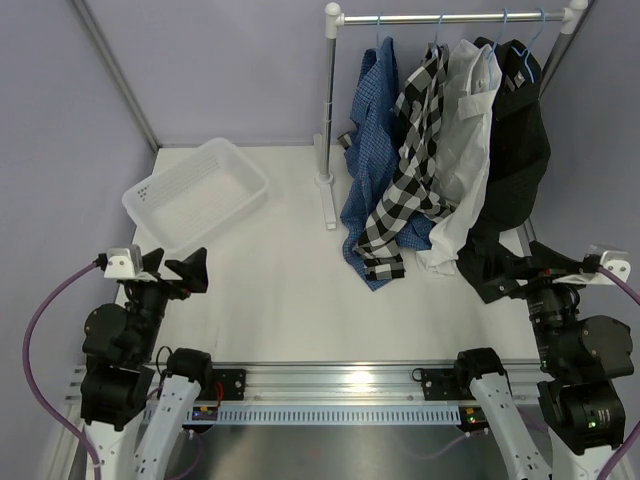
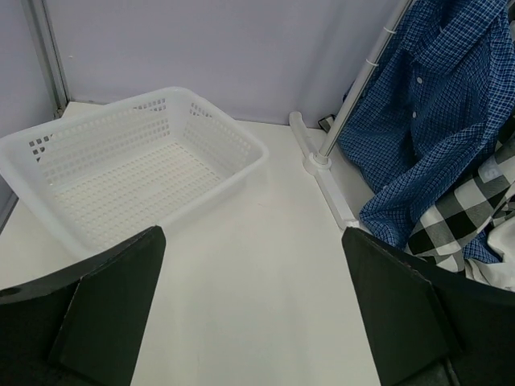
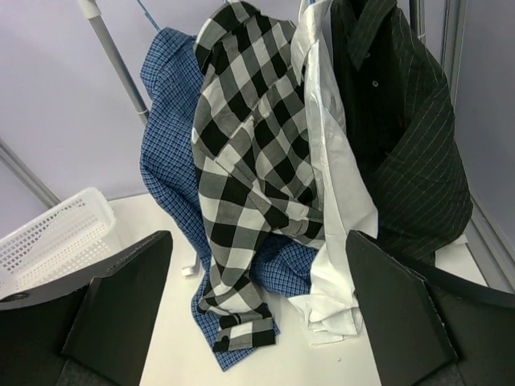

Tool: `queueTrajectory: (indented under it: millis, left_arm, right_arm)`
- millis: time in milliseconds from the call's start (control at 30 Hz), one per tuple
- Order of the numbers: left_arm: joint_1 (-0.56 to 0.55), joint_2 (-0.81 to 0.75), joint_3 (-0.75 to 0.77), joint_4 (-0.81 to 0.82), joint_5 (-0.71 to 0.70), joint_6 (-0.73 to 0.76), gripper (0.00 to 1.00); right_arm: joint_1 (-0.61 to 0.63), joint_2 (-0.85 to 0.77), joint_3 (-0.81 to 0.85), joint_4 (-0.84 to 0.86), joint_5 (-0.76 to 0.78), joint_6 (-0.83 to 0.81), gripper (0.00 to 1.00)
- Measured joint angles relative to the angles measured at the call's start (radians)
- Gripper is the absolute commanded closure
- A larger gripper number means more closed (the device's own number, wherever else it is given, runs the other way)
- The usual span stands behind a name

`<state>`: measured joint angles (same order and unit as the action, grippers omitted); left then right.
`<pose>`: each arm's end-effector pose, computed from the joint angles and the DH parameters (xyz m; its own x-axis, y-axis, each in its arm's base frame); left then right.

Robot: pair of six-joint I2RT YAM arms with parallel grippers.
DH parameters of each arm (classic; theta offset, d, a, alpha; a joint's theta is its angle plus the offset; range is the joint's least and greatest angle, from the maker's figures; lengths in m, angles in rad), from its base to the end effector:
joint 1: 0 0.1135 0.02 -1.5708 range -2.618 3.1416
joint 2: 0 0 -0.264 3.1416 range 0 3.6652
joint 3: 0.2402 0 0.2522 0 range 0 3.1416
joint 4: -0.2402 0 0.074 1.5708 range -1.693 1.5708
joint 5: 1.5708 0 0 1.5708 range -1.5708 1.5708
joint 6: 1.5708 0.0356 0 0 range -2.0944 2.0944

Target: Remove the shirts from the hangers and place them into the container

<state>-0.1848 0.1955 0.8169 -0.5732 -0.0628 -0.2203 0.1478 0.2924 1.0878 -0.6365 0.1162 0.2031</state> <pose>0.0345 -0.0042 0.3615 0.0196 -0.2255 -0.9740 0.1292 0.9666 -0.2212 0.0044 -0.0035 0.4238 0.1466 0.2244 -0.9634 -0.0639 0.9740 0.2171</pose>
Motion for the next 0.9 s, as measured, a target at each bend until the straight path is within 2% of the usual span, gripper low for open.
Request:
queueTrajectory:
  millis: [433, 667, 900]
  left_arm:
    - [-0.002, 0.267, 0.011, 0.007, 0.039, -0.054, 0.01]
    - [-0.002, 0.338, 0.011, 0.034, 0.075, -0.068, 0.01]
    - [-0.002, 0.309, -0.058, 0.082, 0.080, -0.064, 0.01]
  right_arm:
    - [0.000, 0.190, 0.106, -0.077, 0.009, 0.021, 0.01]
    - [0.001, 0.518, 0.425, -0.138, 0.020, 0.042, 0.00]
    - [0.047, 0.787, 0.466, -0.135, 0.005, 0.064, 0.01]
